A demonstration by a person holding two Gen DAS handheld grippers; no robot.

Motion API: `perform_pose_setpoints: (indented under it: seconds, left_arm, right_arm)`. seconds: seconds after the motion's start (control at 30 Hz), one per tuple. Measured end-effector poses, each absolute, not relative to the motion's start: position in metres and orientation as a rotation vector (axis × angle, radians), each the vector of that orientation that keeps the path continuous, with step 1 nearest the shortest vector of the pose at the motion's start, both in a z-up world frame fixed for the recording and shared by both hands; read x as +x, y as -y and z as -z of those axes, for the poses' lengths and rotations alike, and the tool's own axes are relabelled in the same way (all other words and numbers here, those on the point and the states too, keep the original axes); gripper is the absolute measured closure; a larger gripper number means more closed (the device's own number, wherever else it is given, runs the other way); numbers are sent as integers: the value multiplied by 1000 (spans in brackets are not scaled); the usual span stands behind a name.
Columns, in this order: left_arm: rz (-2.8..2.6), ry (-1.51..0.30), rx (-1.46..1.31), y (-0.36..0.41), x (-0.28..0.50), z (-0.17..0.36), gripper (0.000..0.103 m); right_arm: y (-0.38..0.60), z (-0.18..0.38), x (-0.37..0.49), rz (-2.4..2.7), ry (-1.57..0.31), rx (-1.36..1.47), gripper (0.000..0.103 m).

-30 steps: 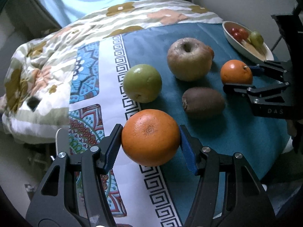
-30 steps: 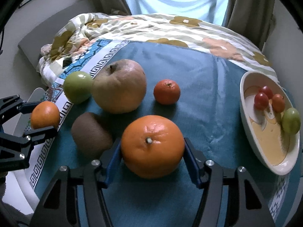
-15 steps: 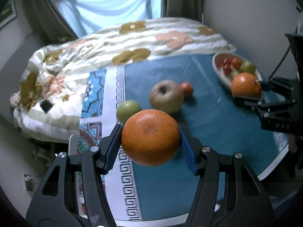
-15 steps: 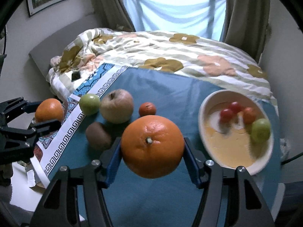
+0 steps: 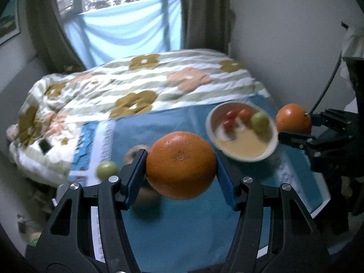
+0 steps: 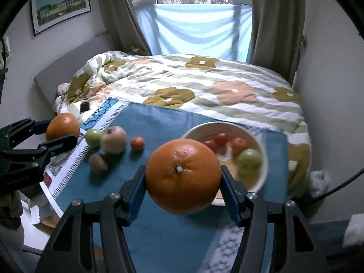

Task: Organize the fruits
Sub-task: 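Carry both oranges to the duck plate while the left tool releases its orange onto it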

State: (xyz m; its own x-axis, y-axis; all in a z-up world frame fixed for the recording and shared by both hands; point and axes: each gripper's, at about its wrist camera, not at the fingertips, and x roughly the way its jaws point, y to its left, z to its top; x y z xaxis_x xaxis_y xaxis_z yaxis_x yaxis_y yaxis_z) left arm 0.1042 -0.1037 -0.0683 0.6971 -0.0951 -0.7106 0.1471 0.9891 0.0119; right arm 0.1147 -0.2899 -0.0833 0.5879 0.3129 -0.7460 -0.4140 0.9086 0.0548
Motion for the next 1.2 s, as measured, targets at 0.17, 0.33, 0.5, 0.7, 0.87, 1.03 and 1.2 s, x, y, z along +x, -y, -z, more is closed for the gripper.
perform_pose_setpoints:
  seconds: [0.17,0.33,0.5,0.7,0.87,1.03,1.2]
  left_arm:
    - [200,-799,82,138,125,74,39]
    - [289,-834,112,168,158,92,39]
    - [377,-897,151,192,192,118,39]
    - [466,-970,214,218,221,155,39]
    - [524,-1018,289,239,234,184,39]
    - [553,-1052,325,250,244,200,39]
    - [565,-1058,368,255,248,206,39]
  right_arm:
    - [318,88,123,-382,-861,-115,46]
    - [340,99,133,-323,-891,-75,46]
    - [358,110,147,-255,-923,-16,46]
    - [377,123,164,-177,-951,37,46]
    - [383,137,174,-138,-980,76,46]
    - [385,147,181,-123,-1000,91,46]
    - [384,153,184,-117,-1009,105,46]
